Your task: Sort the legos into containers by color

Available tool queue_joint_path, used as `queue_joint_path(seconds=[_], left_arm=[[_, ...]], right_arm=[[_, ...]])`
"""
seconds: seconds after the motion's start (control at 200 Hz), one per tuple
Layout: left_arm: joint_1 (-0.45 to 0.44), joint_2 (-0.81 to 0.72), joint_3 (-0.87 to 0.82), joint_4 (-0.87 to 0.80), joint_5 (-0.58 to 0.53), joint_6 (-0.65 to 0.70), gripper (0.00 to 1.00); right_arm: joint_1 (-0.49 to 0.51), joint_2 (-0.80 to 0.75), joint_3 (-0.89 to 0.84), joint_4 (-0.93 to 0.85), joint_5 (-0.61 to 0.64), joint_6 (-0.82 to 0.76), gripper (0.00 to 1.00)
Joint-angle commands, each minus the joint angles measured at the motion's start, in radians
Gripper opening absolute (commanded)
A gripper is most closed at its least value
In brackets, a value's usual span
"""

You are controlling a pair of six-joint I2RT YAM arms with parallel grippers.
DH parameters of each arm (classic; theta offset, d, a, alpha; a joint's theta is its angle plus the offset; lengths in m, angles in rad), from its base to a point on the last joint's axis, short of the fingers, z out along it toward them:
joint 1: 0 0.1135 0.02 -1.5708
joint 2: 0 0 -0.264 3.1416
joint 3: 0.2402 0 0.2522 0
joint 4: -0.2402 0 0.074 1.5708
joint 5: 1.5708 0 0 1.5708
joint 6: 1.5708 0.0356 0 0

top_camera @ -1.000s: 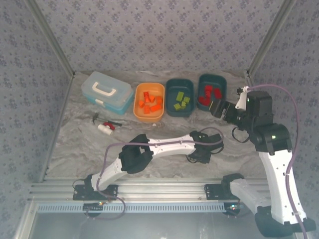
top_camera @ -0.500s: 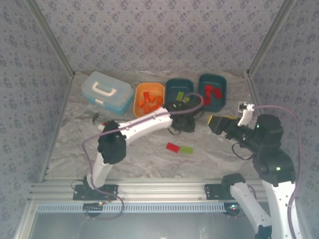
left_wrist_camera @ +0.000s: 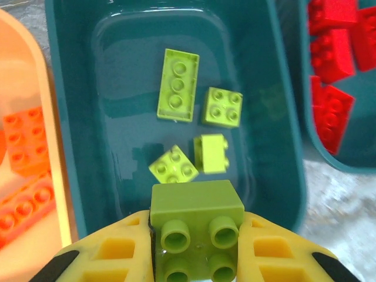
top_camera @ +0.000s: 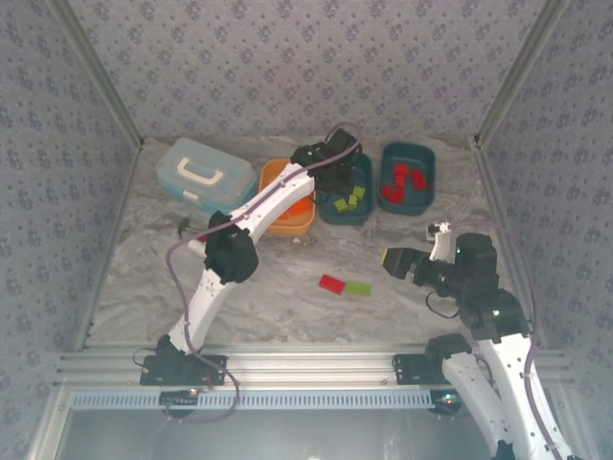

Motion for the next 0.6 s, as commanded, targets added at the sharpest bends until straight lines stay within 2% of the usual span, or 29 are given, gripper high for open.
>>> queue_joint_path(seconds=[0.0, 0.265, 0.485, 0.595], left_arm=[[0.031, 0.08, 0.089, -0.047, 0.005, 0.024, 0.22], [0.047, 0.138, 0.087, 0.011, 0.035, 0.046, 0.25], [0.048, 0.154, 0.087, 0.003, 0.044, 0.037, 0.34], [0.048, 0.148, 0.095, -0.004, 0.048, 0.037, 0.42]], right_arm=[[0.017, -0.021, -0.023, 0.021, -0.011, 0.028, 0.79], [0.063, -0.02, -0.043, -0.008, 0.042, 0.028, 0.79], [0.114, 0.001, -0.068, -0.008, 0.099, 0.048, 0.78], [0.163, 0.024, -0.057, -0.027, 0.159, 0.044, 0.78]])
